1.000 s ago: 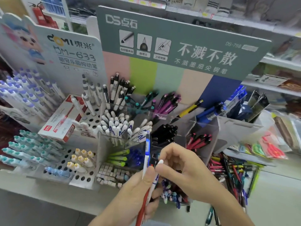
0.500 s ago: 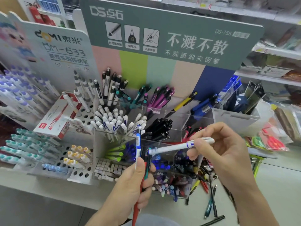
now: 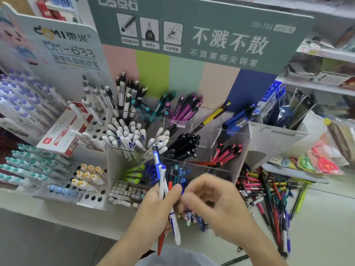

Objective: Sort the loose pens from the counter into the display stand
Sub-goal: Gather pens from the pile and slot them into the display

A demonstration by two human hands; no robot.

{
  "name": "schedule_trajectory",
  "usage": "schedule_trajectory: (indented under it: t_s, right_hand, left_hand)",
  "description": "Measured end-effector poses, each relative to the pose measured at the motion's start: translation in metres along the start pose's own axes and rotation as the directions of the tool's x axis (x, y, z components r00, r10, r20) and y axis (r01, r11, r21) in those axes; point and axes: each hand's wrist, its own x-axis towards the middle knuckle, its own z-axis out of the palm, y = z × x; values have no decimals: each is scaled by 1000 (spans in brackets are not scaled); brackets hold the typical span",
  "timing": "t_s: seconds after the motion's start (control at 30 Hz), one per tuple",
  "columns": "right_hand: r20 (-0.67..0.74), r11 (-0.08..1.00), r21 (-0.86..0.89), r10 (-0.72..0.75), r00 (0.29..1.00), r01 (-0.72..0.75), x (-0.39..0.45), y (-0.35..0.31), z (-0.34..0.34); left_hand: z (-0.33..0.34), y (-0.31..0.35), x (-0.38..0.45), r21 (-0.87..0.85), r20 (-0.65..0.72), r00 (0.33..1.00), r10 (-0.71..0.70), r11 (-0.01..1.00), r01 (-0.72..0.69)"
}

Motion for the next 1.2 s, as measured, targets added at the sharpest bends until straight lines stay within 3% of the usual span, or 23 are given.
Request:
schedule_trajectory:
  t_s: [0.07,0.1,0.27,0.4,0.57,0.8,0.87,0.9,1.0,1.07,1.2]
  right_hand:
    - [-135,997,-67,-50,990,42,7,-5,-3]
    - [-132,993,-108,-71,989,57,11,-9,-3]
    - [-8,928,-345,-150,989,138,24,-15,1]
    - [37,922,-372,-98,995,105,24,-17,3]
    - [31,959,-278,63,998,-52,20,-15,5]
    - [-41,975,-115,185,982,-189,12,-11,5]
    - [-54,975,-88,198,979,-202,11,-7,6]
    - [-57,976,-70,204,977,-207,11,-6,6]
    - [-43,978,-15,210,977,-210,10,-4,5]
    - [-16,980,22,200,980,-200,9,-3,3]
    - [52,975,108,191,980,-196,9,-2,-6]
  left_hand:
    - [1,-2,-1,135,76,996,45,989,-55]
    - [3,-3,-2,178,118,991,68,980,-88]
    - [4,-7,-4,259,170,979,115,953,-157]
    - [-2,-6,-3,318,198,974,112,932,-172]
    - [-10,-10,-3,362,311,950,22,922,-140]
    - [-12,-12,-4,335,388,919,64,919,-206]
    - [-11,-10,-5,302,433,901,-7,943,-138]
    - [-8,-13,-6,242,421,904,-70,969,-38]
    - [-2,-27,-5,-151,348,918,-190,955,255]
    - [1,-24,-6,-195,346,911,-223,933,303]
    - [-3,-17,-8,-208,351,926,-136,953,219]
